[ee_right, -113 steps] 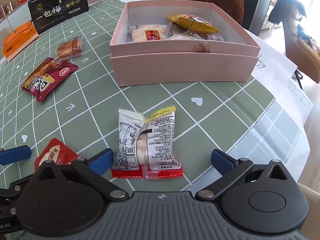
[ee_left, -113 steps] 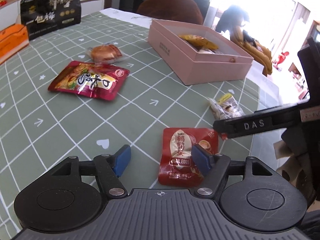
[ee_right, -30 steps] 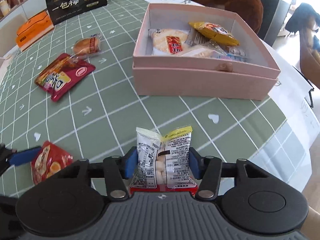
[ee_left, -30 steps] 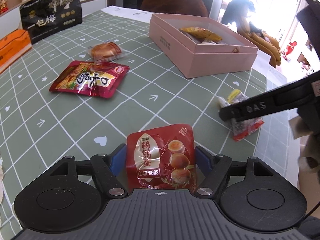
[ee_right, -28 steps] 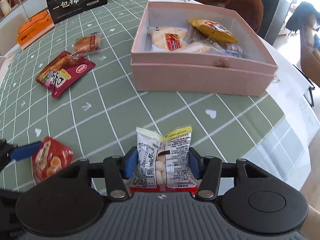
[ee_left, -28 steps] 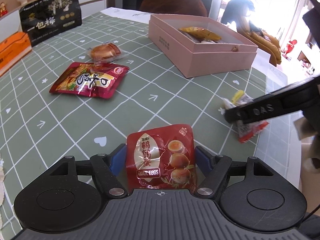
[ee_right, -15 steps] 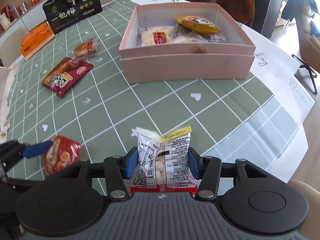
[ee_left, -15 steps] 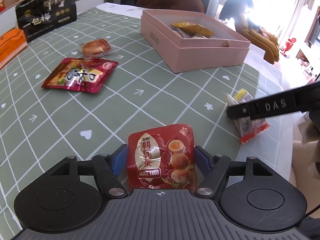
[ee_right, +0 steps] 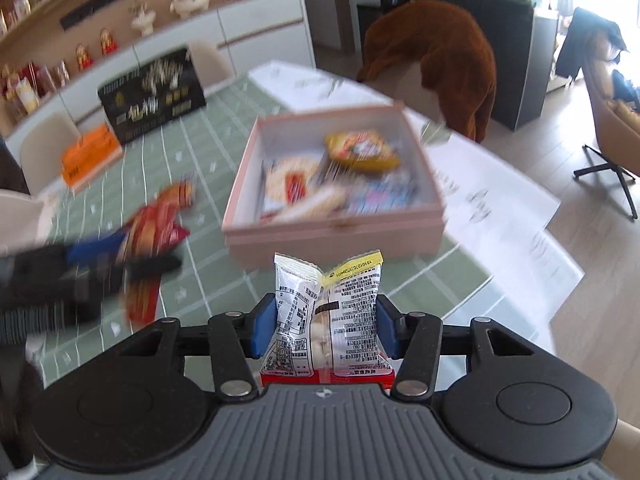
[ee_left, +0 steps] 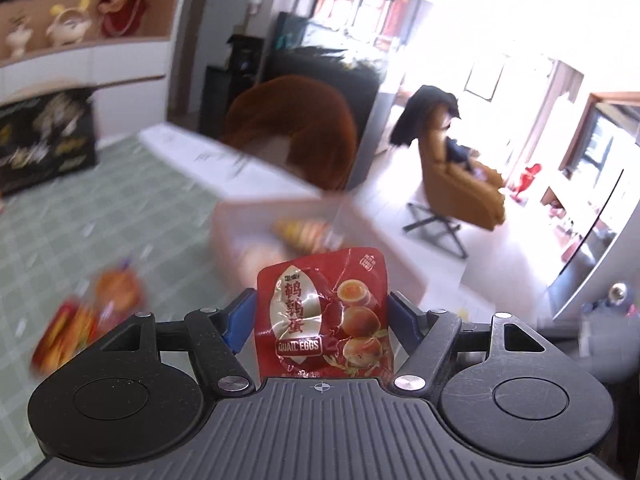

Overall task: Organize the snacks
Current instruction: 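Drop the quail egg packet into the pink box with left while right drops the white snack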

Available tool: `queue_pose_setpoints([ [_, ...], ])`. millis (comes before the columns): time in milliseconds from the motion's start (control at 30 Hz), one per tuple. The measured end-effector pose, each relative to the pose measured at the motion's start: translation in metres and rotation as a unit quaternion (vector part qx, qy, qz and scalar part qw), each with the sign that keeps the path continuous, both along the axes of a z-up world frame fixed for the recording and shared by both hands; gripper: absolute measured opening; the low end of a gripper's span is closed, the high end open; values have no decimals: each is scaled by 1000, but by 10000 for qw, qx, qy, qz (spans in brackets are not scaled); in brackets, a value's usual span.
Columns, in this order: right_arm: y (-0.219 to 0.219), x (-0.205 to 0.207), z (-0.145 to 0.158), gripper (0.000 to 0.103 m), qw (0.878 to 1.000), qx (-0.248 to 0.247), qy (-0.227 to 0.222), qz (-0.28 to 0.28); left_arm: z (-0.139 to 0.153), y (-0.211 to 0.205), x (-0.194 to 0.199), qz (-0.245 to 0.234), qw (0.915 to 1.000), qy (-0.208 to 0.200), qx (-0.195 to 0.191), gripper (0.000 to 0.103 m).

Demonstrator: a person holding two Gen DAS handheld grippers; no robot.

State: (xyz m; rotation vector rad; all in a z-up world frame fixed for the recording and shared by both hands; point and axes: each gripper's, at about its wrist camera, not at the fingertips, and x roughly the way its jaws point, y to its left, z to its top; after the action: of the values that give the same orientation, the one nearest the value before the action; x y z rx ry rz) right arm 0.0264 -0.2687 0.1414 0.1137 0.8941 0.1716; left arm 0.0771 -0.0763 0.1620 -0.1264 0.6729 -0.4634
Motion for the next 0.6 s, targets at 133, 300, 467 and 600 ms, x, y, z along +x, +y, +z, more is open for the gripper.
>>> queue_pose_setpoints([
  [133, -20, 6, 9, 51, 9997, 164, -114, -128, 1, -31, 64, -145, 9996, 131, -196, 78],
  [300, -38, 11, 7, 51, 9995, 134, -153, -248, -28, -63, 121, 248, 9980, 295, 493, 78],
  [467, -58, 22, 5, 51, 9986, 328, -161, -392, -40, -57, 127, 348, 9967, 577, 457, 78],
  [600, -64, 54, 12, 51, 9974, 549, -153, -437, -35, -38, 114, 334, 9958, 676, 512, 78],
])
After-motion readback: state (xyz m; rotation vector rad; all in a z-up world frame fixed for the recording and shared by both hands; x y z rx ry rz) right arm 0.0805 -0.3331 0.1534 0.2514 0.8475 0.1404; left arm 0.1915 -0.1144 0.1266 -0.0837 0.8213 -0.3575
